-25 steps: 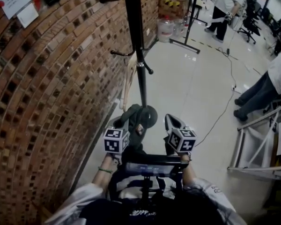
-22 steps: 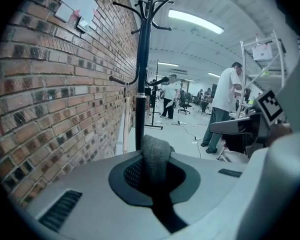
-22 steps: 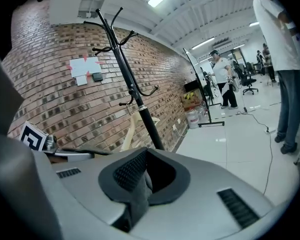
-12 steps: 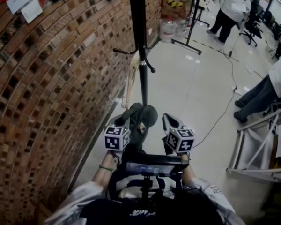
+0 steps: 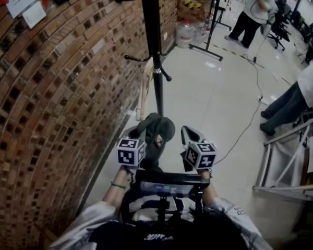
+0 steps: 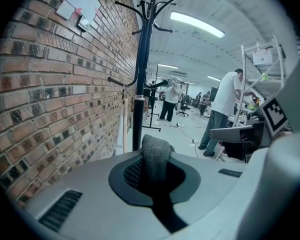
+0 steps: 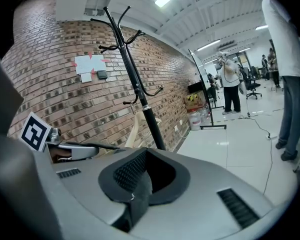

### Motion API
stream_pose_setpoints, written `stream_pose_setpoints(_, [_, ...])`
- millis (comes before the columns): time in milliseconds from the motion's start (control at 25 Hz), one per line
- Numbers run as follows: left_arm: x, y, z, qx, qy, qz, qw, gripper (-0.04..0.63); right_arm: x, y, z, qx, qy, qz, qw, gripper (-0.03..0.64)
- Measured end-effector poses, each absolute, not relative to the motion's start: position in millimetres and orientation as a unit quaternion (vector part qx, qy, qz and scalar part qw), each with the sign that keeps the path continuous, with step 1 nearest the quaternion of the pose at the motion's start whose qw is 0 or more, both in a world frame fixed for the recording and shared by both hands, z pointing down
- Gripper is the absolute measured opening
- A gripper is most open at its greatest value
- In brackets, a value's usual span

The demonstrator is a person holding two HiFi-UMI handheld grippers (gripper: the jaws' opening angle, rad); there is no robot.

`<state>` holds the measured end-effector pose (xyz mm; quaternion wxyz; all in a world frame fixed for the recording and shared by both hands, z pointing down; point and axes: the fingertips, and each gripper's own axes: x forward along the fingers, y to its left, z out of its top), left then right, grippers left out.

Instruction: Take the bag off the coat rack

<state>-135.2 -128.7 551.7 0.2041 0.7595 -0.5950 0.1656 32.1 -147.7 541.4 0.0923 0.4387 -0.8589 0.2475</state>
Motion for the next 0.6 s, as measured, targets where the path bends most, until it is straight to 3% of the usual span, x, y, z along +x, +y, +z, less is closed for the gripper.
stream_pose_setpoints(600, [-135.8,-126.1,559.3,0.758,-0.590,0.179,0.212,0.006,32.0,-147.7,551.3,0.441,-0.856,0.249,0.103,0.006])
